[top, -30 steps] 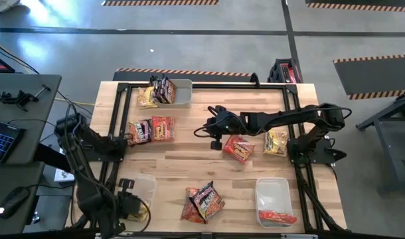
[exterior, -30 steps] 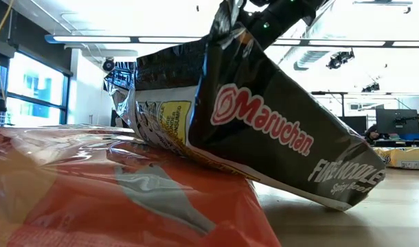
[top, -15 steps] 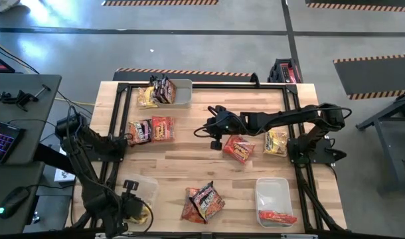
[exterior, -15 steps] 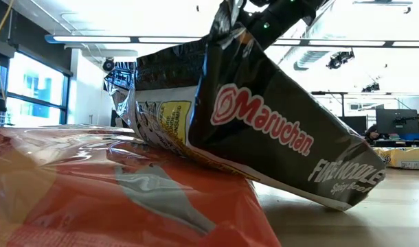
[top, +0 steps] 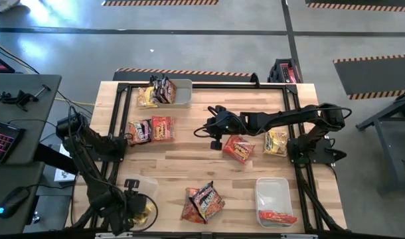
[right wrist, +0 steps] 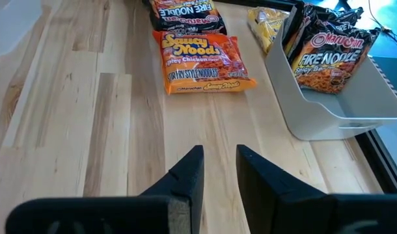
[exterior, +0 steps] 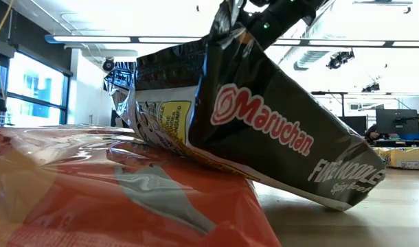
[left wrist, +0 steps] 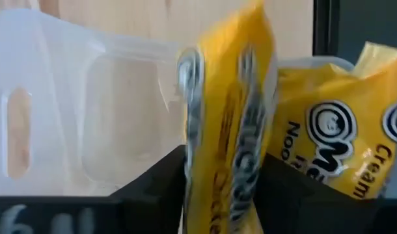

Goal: Sort Maruchan noodles
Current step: Put the middle yellow noodle pack into the transparent bin, then put the bottom orange noodle pack into the white bin

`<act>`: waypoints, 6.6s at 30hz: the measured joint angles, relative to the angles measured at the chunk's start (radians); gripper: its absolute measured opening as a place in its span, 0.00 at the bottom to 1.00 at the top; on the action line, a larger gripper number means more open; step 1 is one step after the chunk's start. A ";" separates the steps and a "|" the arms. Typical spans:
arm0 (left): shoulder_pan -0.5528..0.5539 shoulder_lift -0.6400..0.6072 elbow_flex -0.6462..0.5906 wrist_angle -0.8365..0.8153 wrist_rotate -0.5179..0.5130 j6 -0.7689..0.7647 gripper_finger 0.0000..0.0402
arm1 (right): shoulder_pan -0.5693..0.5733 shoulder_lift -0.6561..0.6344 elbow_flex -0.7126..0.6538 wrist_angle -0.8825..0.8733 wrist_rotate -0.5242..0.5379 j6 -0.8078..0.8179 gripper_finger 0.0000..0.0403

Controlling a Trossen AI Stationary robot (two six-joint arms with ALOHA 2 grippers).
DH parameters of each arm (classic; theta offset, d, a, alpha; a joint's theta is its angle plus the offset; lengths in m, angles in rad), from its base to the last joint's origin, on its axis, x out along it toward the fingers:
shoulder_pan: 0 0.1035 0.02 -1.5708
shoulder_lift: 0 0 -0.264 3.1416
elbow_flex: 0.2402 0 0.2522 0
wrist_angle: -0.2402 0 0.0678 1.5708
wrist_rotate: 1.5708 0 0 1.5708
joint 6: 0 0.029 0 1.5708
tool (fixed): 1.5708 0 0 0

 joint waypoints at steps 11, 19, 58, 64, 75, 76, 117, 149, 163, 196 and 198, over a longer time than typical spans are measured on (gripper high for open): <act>0.005 -0.003 0.001 0.001 0.086 0.035 0.41 | -0.004 0.000 0.000 0.000 0.000 -0.004 0.18; 0.005 -0.004 0.057 -0.006 0.103 0.035 0.31 | -0.004 0.000 0.000 0.000 0.000 -0.006 0.18; 0.626 -0.505 -0.559 0.548 -0.312 0.537 0.01 | 0.003 -0.015 -0.513 0.858 -0.141 0.027 0.04; 0.798 -0.474 -0.559 0.567 -0.112 0.619 0.04 | -0.023 -0.015 -0.511 0.815 -0.138 0.024 0.04; 0.855 -0.190 -0.558 1.009 0.411 0.478 0.27 | -0.050 -0.015 -0.511 0.735 -0.138 0.027 0.04; 0.854 -0.150 -0.558 1.061 0.430 0.467 0.30 | -0.050 -0.015 -0.511 0.734 -0.138 0.027 0.04; 0.892 0.141 -0.470 1.301 0.757 0.643 0.00 | -0.051 -0.015 -0.510 0.750 -0.138 0.209 0.04; 1.086 -0.384 -0.471 1.392 0.701 0.759 0.00 | 0.106 -0.015 -0.510 0.827 0.031 -0.251 0.60; 1.099 -0.360 -0.470 1.449 0.569 0.771 0.00 | 0.187 -0.015 -0.424 0.804 0.001 -0.147 0.37; 1.099 -0.360 -0.470 1.519 0.572 0.861 0.00 | 0.099 -0.089 -0.400 0.719 -0.441 0.222 0.70; 1.099 -0.361 -0.470 1.518 0.572 0.869 0.00 | 0.095 -0.096 -0.400 0.698 -0.440 0.222 0.70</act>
